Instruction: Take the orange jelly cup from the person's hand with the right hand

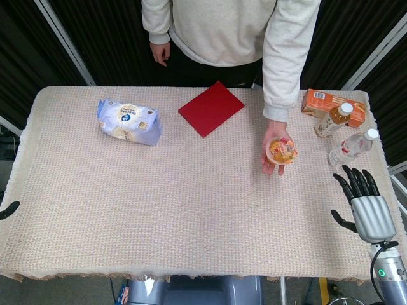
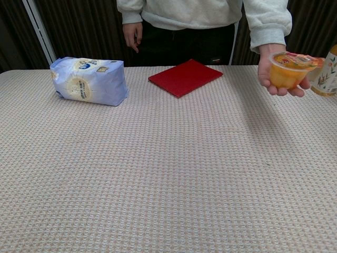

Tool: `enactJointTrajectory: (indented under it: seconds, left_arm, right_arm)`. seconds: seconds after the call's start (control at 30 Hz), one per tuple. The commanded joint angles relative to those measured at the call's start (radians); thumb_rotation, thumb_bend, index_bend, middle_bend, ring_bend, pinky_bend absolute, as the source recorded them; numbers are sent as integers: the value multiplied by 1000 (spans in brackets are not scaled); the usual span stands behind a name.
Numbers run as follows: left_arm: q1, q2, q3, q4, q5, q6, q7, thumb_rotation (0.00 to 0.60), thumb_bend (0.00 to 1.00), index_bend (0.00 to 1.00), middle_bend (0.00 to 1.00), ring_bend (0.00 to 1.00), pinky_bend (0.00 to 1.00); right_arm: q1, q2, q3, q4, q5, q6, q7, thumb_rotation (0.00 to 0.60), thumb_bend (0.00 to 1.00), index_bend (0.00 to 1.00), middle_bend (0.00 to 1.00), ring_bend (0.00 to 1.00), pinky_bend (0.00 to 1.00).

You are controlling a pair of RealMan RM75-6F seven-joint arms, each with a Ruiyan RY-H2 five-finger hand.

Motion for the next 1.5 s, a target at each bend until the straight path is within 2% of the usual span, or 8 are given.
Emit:
enactJointTrajectory:
  seconds: [0.03,0.8,0.97,1.03,1.17,1.27,1.33,1.5]
  left_arm:
    - [0,1,0,0,0,-1,0,600,110,0,0,0,0]
    - [2,19,-6,4,-9,-3,-35,600,110,0,0,0,0]
    - [3,21,-5,1,-3,0,-32,600,109,0,0,0,0]
    - [3,20,-3,2,-4,-2,-28,600,108,0,0,0,0]
    - [1,18,-7,5,-10,-2,-28,600,109,0,0,0,0]
    - [0,19,-10,7,-17,-1,-35,600,110,0,0,0,0]
    - [1,20,-11,8,-18,-1,-38,600,109,0,0,0,0]
    - [1,24,-9,7,-14,-3,-46,600,109,0,0,0,0]
  right_arm:
    - [0,1,0,-1,1,0,0,600,164,124,0,0,0]
    - [9,30,5,-81,18,-28,-16,600,165,124,0,0,0]
    - [27,63,16,-141,25,-54,-22,600,165,123,0,0,0]
    - [55,98,23,-197,41,-110,-33,600,165,122,0,0,0]
    - [135,199,52,-333,138,-277,-95,600,166,117,0,0,0]
    - [219,260,95,-423,260,-409,-177,600,164,117,0,0,0]
    - [262,276,117,-456,330,-463,-216,600,164,117,0,0,0]
    - [406,285,152,-501,605,-591,-370,600,165,111,0,0,0]
